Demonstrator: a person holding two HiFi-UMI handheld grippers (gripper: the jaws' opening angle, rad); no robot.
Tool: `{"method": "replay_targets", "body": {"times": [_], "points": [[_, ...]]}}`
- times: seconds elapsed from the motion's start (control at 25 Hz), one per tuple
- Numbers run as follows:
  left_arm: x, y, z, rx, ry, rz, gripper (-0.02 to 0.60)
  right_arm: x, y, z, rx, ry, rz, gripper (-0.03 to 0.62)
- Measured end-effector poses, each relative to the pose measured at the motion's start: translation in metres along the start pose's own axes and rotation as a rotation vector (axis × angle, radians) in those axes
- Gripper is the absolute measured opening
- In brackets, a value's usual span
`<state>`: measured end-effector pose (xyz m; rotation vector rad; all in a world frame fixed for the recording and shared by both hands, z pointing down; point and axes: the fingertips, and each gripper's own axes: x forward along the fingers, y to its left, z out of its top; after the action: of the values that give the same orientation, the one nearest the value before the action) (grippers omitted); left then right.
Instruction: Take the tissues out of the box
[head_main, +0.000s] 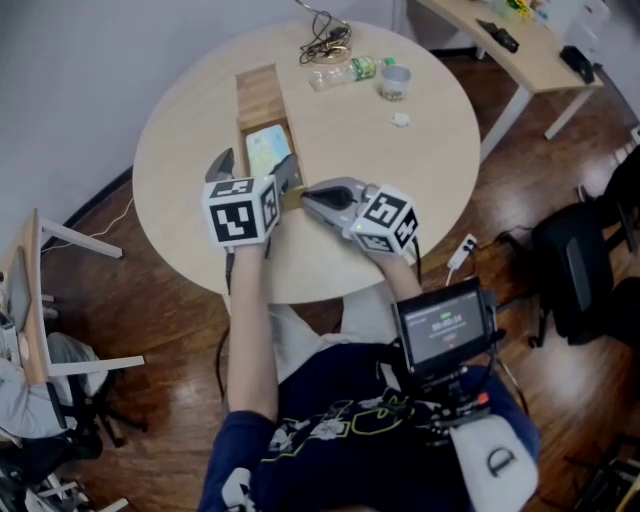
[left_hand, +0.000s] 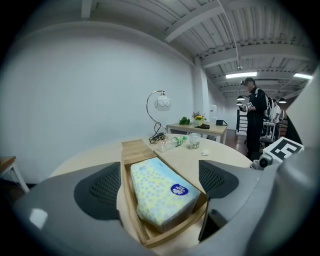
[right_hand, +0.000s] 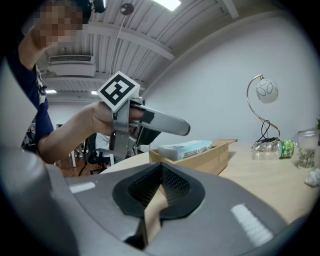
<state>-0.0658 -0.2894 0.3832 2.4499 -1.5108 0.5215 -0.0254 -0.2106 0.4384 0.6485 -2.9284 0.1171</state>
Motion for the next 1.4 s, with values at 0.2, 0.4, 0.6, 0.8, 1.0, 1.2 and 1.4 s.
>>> {"method": "replay_targets", "body": {"times": [0.2, 0.4, 0.6, 0.8, 1.0, 1.2, 1.4], "points": [[0.014, -0.004, -0.019, 0.061, 0.077, 0.022, 0.465, -0.001, 0.000, -0.003, -0.002, 0.013, 0.003, -0.003], [0.018, -0.001, -0.020, 0.097, 0.086, 0.033, 0.463, 0.000, -0.001, -0.001, 0.010, 0.007, -0.005, -0.003], [0.017, 0.001, -0.024, 0.020, 0.098, 0.006, 0.302, -0.001, 0.000, -0.001, 0.010, 0.007, -0.004, -0.003], [0.016, 0.002, -0.022, 0.081, 0.098, 0.013, 0.278, 0.000, -0.001, -0.001, 0.009, 0.003, -0.005, -0.003], [0.012, 0.013, -0.018, 0.188, 0.102, 0.127, 0.410, 0.000, 0.000, 0.004, 0.008, 0.002, -0.008, -0.003], [0.008, 0.006, -0.022, 0.077, 0.126, 0.050, 0.440, 0.000, 0.001, 0.004, 0.006, 0.003, -0.007, -0.003], [0.012, -0.002, -0.026, 0.066, 0.142, 0.016, 0.441, 0.000, 0.000, 0.003, 0.006, 0.011, -0.009, -0.003]]}}
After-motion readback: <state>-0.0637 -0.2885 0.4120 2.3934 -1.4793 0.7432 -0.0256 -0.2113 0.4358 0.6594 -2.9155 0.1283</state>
